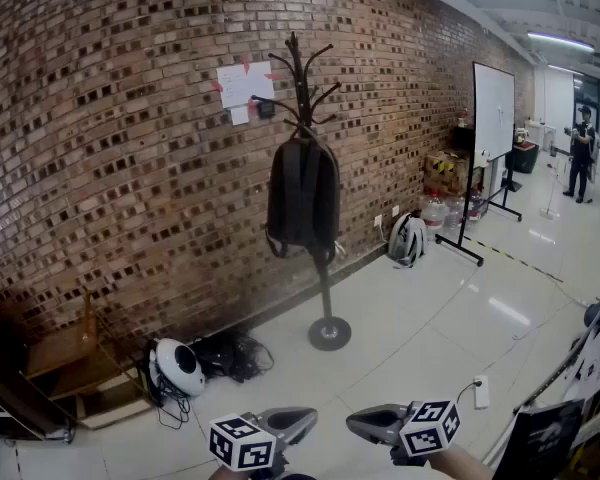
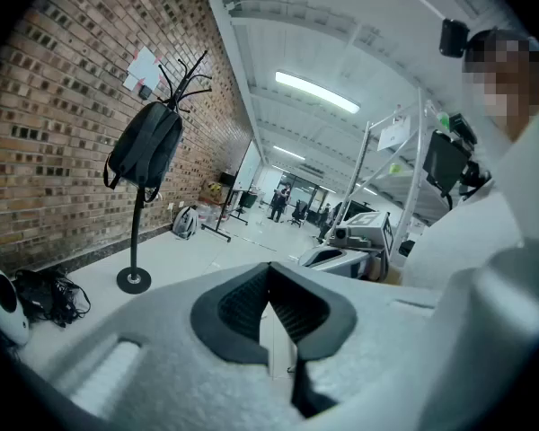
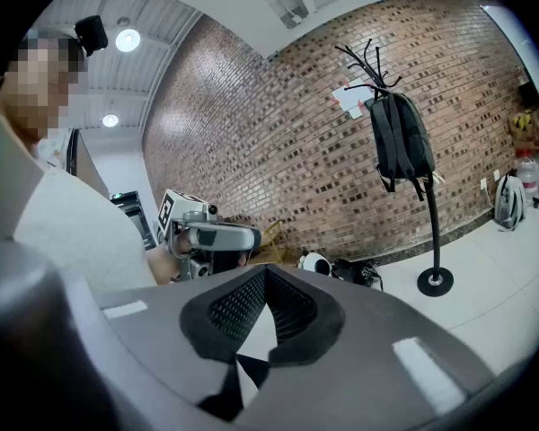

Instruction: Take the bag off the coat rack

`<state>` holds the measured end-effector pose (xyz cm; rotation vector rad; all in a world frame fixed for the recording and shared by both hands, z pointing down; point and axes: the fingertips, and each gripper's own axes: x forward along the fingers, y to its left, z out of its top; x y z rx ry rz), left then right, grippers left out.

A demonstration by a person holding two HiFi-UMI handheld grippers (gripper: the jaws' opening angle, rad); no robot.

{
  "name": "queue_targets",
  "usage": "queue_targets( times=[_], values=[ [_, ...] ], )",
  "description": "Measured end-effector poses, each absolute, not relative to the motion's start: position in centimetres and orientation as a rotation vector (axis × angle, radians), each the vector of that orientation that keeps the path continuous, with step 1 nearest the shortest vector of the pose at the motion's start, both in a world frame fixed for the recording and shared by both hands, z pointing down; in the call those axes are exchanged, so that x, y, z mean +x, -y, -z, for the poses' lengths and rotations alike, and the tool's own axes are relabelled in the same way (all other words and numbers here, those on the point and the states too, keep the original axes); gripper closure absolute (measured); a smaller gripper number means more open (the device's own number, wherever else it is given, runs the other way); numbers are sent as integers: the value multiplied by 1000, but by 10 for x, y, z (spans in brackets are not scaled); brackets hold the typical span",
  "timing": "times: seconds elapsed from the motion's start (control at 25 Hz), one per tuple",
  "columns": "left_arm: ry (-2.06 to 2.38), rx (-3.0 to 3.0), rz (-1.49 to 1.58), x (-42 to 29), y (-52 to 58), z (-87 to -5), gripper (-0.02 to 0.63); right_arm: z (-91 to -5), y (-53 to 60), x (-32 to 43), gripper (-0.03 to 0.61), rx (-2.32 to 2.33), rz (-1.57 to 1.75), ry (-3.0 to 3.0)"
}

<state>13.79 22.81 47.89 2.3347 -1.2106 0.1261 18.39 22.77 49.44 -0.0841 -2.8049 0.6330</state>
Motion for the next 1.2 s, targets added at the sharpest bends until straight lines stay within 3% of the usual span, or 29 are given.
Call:
queue_targets(
  times=[0.56,1.2],
  values=[
    [1110,2334,-113,66,-116,-519,612,-525,-118,111,580,1,-663,2774],
    [1146,2502,-209,-197,203,-468,612,-480,194,-109,580,241,-555,2829]
  ],
)
